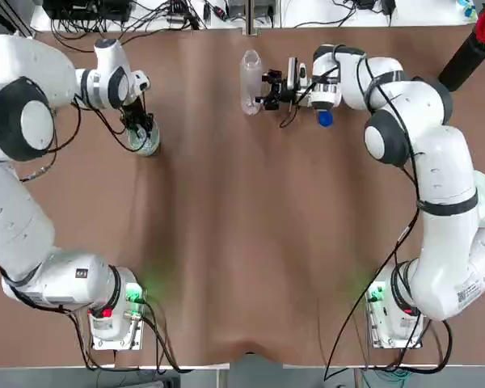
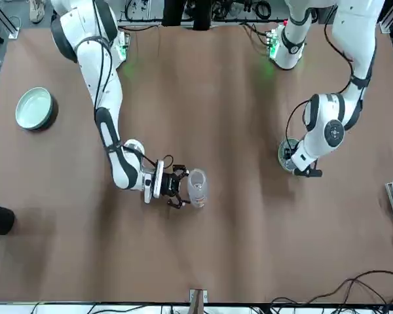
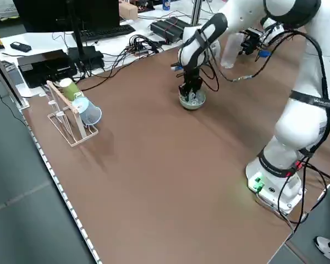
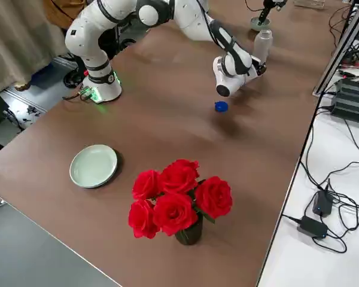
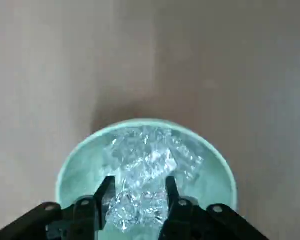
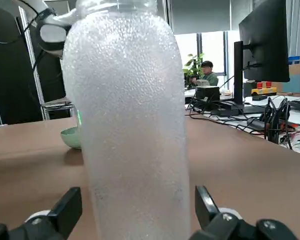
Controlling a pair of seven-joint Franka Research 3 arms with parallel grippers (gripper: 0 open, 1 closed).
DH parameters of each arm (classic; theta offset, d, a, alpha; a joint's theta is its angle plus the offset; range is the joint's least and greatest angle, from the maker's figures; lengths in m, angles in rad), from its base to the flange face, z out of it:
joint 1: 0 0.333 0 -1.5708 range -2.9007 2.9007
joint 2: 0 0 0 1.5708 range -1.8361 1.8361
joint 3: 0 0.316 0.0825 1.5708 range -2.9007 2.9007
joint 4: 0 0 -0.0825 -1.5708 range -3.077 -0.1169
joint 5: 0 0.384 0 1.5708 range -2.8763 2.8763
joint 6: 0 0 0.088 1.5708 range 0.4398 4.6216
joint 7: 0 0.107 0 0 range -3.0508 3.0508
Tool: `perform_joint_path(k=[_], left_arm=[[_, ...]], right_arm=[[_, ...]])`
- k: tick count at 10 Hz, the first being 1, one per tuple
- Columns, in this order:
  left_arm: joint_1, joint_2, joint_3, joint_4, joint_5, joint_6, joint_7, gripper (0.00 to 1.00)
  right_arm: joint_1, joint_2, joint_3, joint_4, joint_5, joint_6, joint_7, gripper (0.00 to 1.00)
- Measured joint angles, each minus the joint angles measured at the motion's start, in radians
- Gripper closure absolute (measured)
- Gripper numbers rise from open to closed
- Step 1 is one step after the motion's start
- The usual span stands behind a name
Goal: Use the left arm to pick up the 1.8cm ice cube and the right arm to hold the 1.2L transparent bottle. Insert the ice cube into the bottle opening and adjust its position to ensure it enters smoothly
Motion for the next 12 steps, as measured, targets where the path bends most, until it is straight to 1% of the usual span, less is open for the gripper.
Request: perform_joint_path(k=[2, 4, 5, 7, 8, 10, 12], left_arm=[[0.004, -0.07, 0.0, 0.001, 0.0, -0.065, 0.0, 0.55], [0.003, -0.122, -0.001, 0.006, 0.0, -0.117, -0.013, 0.55], [0.002, -0.149, -0.005, 0.019, 0.0, -0.161, -0.024, 0.55], [0.001, -0.191, -0.035, 0.078, 0.0, -0.269, -0.054, 0.55], [0.0, -0.201, -0.055, 0.111, 0.0, -0.304, -0.071, 0.55], [-0.002, -0.205, -0.103, 0.187, -0.001, -0.356, -0.129, 0.55], [-0.006, -0.204, -0.165, 0.284, -0.007, -0.386, -0.223, 0.55]], right_arm=[[0.0, 0.0, 0.0, 0.001, 0.001, 0.0, 0.0, 0.0], [0.0, 0.0, 0.0, 0.001, 0.001, 0.0, 0.0, 0.0], [0.0, 0.0, 0.0, 0.001, 0.001, 0.0, 0.0, 0.0], [0.0, 0.0, 0.0, 0.001, 0.002, 0.0, 0.0, 0.0], [0.0, 0.0, 0.0, 0.001, 0.002, 0.0, 0.0, 0.0], [0.0, 0.0, 0.0, 0.002, 0.002, 0.0, 0.0, 0.0], [0.0, 0.0, 0.0, 0.002, 0.002, 0.0, -0.001, 0.0]])
